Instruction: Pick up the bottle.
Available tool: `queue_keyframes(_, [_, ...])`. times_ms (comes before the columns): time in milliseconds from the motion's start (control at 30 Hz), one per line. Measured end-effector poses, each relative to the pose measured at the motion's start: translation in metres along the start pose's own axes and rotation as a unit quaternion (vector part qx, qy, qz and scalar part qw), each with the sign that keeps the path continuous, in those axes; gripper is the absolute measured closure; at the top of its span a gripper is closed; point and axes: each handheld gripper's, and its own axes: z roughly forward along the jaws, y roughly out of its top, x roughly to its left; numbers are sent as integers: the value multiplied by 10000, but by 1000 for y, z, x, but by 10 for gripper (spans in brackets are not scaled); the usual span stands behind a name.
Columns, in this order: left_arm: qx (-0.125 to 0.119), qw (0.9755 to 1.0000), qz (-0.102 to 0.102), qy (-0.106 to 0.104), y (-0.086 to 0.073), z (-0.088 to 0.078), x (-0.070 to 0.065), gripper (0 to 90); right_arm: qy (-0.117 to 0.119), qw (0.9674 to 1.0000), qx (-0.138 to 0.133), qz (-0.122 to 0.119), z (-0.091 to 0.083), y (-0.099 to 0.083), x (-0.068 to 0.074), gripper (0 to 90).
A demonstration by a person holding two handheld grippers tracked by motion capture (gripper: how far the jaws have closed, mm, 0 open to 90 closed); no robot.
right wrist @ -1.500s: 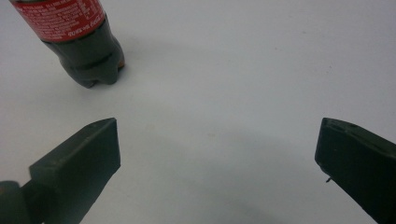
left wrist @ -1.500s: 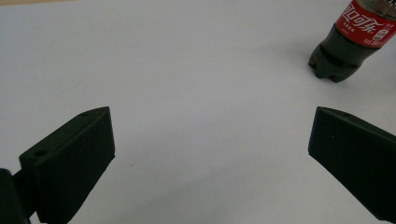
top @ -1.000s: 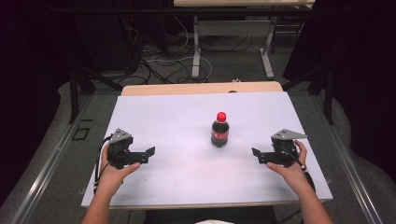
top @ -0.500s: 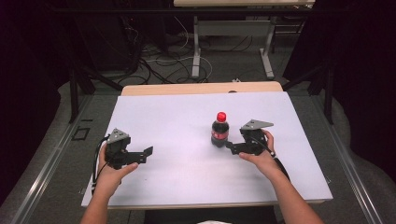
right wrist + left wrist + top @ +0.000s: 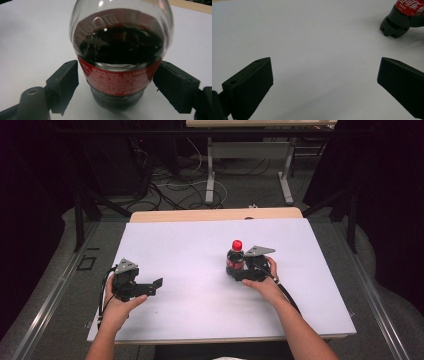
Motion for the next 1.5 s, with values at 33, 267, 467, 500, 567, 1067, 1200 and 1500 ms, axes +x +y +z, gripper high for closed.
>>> queue_keyframes(33, [16,10000,0,-19,0,0,0,4,-9,10000,-31,7,3,1,0,231])
queue_keyframes(267, [31,10000,-7,-9,-1,1,1,4,-21,9999,-96,101,6,4,0,268])
queue_keyframes(467, [79,10000,1,-21,-1,1,1,5,-64,9999,-96,35,6,4,0,281])
queue_keyframes(500, [64,10000,6,-32,-1,1,1,5,-69,9999,-90,58,6,4,0,283])
queue_keyframes(567, [64,10000,25,-19,0,1,1,5,-52,9999,-80,31,5,5,-1,284])
queue_keyframes(1067, [-7,9999,61,-136,3,-1,-6,13,239,9996,45,-169,-31,8,24,288])
queue_keyframes(1200, [-33,9994,112,-328,5,0,-15,18,417,9981,98,-445,-50,8,36,288])
queue_keyframes(1500, [-144,9956,343,-856,18,-1,-36,18,746,9949,113,-672,-70,3,52,288])
